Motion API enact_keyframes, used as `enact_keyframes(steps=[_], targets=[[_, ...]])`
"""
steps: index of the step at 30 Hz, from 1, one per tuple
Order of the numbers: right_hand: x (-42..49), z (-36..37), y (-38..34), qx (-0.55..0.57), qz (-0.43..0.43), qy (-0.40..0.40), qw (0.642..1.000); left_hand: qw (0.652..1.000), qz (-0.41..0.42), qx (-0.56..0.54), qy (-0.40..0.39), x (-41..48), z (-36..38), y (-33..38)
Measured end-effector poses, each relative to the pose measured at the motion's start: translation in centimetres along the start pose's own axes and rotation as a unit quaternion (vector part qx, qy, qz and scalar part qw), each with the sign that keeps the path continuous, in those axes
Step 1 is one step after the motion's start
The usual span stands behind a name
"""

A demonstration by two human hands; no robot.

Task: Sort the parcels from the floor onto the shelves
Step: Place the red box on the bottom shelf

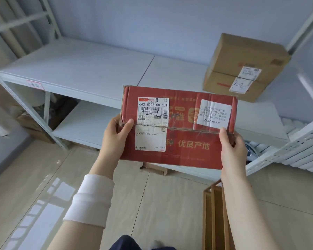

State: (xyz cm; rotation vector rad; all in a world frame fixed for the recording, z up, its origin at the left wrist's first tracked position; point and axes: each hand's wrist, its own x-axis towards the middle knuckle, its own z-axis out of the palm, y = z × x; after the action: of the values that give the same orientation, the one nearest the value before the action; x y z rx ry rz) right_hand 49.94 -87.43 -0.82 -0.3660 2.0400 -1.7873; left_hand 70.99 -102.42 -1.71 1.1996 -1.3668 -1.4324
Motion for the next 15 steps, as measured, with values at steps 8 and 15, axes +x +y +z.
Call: enact_keyframes(steps=[8, 15], targets=[[6.4, 7.3, -2.7, 0.021, -0.037, 0.014, 0.999, 0.998, 0.036, -0.020, -0.042, 11.4, 0.1, 2.3], [11.7, 14.2, -3.7, 0.013, -0.069, 0.031, 0.997, 0.993, 0.078, -0.014, -0.086, 22.0, 0.0, 3.1]])
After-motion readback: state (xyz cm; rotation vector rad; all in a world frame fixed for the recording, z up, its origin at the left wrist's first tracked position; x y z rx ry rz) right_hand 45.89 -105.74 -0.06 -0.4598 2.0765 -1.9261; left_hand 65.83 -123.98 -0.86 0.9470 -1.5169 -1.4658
